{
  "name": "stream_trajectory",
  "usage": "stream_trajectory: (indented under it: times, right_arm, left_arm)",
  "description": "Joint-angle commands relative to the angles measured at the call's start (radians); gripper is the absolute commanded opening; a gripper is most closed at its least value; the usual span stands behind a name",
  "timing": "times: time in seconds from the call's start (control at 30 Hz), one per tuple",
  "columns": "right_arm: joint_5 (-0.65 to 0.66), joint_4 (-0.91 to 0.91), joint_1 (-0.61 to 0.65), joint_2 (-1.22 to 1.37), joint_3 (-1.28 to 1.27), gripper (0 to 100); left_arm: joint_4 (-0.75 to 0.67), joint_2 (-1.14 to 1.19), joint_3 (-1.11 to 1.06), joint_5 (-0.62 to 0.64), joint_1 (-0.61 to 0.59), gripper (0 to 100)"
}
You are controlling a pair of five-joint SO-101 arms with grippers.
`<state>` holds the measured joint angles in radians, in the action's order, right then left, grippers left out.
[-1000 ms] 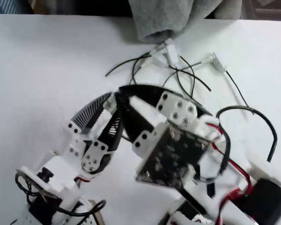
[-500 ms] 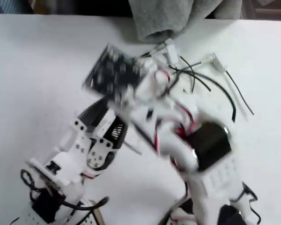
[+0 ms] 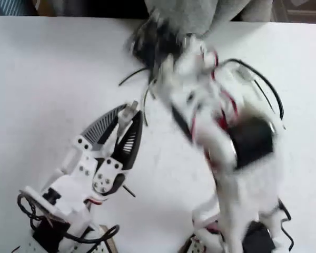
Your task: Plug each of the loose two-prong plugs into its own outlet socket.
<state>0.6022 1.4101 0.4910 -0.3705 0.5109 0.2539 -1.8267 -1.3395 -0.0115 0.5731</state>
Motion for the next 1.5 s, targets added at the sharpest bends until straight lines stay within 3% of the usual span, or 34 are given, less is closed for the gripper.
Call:
stream_trajectory:
  times: [0.0, 0.47, 0.6, 0.83, 1.0, 1.13, 1.3, 1.47]
  right_arm:
    - [0.005, 0.094, 0.197, -0.104, 0.098, 1.9]
    - [0.005, 0.197, 0.507, -0.128, 0.060, 1.9]
    - [0.002, 0.197, 0.522, -0.119, 0.052, 1.9]
    - [0.015, 0.136, 0.268, -0.051, -0.074, 1.9]
    - [0.158, 0.059, 0.030, 0.015, -0.153, 1.9]
    - [0.192, 0.042, -0.111, 0.058, -0.155, 1.9]
    - [0.212, 0.045, -0.182, 0.041, -0.155, 1.9]
    - [0.212, 0.042, -0.148, -0.053, -0.153, 1.9]
  left_arm:
    - [-0.002, 0.001, 0.009, -0.011, -0.002, 2]
    - [-0.002, 0.001, 0.008, -0.011, -0.005, 2]
    - [-0.002, 0.001, 0.008, -0.011, -0.005, 2]
    - [0.000, 0.001, 0.015, -0.011, -0.007, 2]
    - [0.000, -0.001, 0.015, -0.011, -0.007, 2]
    - [-0.002, -0.001, 0.015, -0.011, -0.007, 2]
    - [-0.008, -0.001, 0.015, -0.011, -0.007, 2]
    - [-0.008, -0.001, 0.014, -0.011, -0.007, 2]
